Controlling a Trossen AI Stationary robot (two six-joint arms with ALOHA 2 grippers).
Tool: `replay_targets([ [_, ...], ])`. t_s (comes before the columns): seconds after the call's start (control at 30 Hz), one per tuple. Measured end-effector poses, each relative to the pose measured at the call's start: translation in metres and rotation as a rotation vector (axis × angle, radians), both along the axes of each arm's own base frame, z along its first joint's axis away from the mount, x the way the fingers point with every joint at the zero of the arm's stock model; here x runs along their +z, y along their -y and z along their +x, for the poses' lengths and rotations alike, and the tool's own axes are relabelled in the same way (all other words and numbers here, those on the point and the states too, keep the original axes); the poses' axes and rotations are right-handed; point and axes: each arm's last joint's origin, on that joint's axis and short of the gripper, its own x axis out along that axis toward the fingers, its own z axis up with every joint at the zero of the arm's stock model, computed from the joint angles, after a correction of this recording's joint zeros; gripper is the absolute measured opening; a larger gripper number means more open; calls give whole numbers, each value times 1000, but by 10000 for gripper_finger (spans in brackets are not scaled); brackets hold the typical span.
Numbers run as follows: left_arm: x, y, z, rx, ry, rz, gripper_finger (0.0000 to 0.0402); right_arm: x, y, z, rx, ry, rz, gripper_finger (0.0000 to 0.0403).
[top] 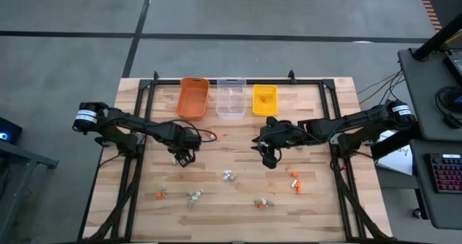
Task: Sort Halloween decoration
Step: Put the gray skull toy into the transparent bin
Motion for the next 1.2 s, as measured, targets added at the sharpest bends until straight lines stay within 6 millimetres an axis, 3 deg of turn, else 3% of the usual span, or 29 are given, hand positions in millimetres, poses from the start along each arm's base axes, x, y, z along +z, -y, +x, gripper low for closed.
replay_targets([
  [0.43,-1,0,5,-4,49,-3,130,0,0,0,-6,1,8,121],
  [1.03,-15,0,-8,25,7,-2,121,0,0,0,-5,0,6,121],
  [1.2,-15,0,-8,26,11,-3,91,0,0,0,-5,1,6,121],
])
